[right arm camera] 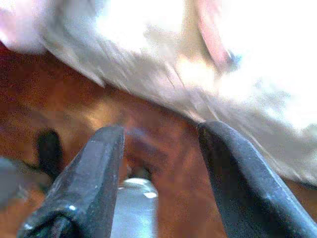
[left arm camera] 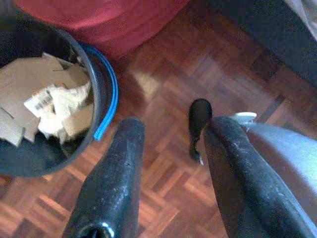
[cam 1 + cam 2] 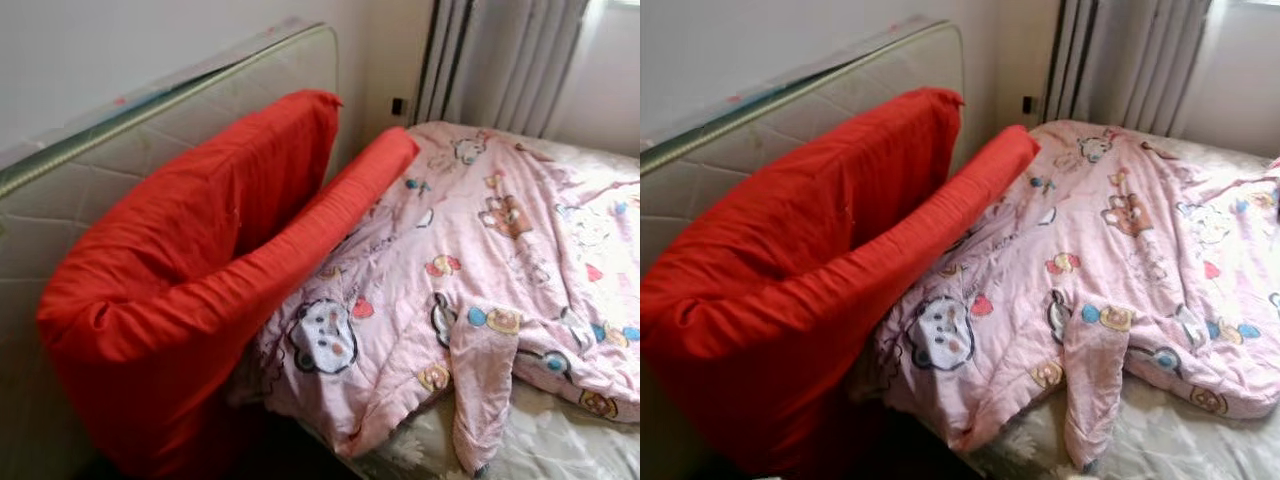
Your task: Clean up the room
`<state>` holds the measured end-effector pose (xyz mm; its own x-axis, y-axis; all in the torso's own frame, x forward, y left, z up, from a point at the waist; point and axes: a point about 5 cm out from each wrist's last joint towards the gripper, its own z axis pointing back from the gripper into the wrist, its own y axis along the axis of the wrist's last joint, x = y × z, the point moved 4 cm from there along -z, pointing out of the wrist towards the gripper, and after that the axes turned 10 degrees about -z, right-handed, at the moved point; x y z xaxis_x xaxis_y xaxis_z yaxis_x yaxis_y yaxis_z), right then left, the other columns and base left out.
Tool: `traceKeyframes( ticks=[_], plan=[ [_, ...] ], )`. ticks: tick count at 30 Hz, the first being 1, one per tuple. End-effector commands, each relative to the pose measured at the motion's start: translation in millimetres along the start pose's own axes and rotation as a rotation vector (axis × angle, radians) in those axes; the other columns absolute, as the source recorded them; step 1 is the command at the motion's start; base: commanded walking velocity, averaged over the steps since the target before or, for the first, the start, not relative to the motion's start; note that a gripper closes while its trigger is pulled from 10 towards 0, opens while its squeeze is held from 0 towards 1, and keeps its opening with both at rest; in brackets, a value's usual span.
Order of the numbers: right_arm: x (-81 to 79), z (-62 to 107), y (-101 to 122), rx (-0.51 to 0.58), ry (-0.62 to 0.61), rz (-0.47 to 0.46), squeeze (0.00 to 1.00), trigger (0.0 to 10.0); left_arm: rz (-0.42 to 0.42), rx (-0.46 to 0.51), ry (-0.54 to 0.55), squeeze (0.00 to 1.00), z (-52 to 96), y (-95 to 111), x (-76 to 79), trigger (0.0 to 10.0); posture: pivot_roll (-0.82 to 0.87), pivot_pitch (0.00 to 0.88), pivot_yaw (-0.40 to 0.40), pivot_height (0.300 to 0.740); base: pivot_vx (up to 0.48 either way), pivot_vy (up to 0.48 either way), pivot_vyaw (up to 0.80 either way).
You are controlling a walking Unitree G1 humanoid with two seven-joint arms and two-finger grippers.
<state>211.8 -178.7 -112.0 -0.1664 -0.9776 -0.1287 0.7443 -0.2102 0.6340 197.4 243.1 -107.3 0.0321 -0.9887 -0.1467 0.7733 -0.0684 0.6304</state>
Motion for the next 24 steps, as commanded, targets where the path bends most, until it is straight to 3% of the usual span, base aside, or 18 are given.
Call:
traceKeyframes(
  ticks=[1, 7, 12, 18, 19, 21, 24],
  plan=[
    [10.7, 3.9, -12, -0.029, -0.030, -0.008, 0.00, 10.0, -0.007, -0.018, -0.014, 0.00, 0.6, -5, 3.1, 10.0, 0.02, 0.162, 0.013, 0.740, 0.262, 0.000, 0.00],
    [8.5, 2.1, -5, -0.006, -0.032, -0.012, 0.00, 10.0, -0.008, -0.018, -0.012, 0.00, 0.7, -5, 2.7, 10.0, 0.02, 0.163, 0.013, 0.740, 0.264, 0.000, 0.00],
    [8.4, 0.3, 6, 0.035, -0.039, -0.031, 0.00, 10.0, -0.019, -0.017, -0.003, 0.00, 0.8, -5, 1.4, 10.0, 0.02, 0.167, 0.014, 0.740, 0.000, 0.000, 0.00],
    [0.0, -2.8, 57, 0.240, -0.012, -0.064, 0.00, 10.0, 0.025, 0.088, 0.019, 0.00, 2.1, 7, -0.4, 10.0, 0.02, 0.172, 0.011, 0.740, 0.000, 0.000, 0.00],
    [0.0, -2.8, 57, 0.240, -0.012, -0.064, 0.00, 10.0, 0.025, 0.088, 0.019, 0.00, 2.1, 7, -0.4, 10.0, 0.02, 0.172, 0.011, 0.740, 0.000, 0.000, 0.00],
    [-3.7, 0.3, 81, 0.359, 0.008, -0.075, 0.00, 10.0, 0.037, 0.151, 0.034, 0.00, 3.6, 14, -2.0, 10.0, 0.02, 0.176, 0.008, 0.740, 0.000, 0.000, 0.00],
    [-3.8, 3.6, 93, 0.427, 0.010, -0.073, 0.00, 10.0, 0.048, 0.182, 0.038, 0.00, 4.6, 17, -2.4, 10.0, 0.02, 0.178, 0.007, 0.740, 0.000, 0.000, 0.00]
  ],
)
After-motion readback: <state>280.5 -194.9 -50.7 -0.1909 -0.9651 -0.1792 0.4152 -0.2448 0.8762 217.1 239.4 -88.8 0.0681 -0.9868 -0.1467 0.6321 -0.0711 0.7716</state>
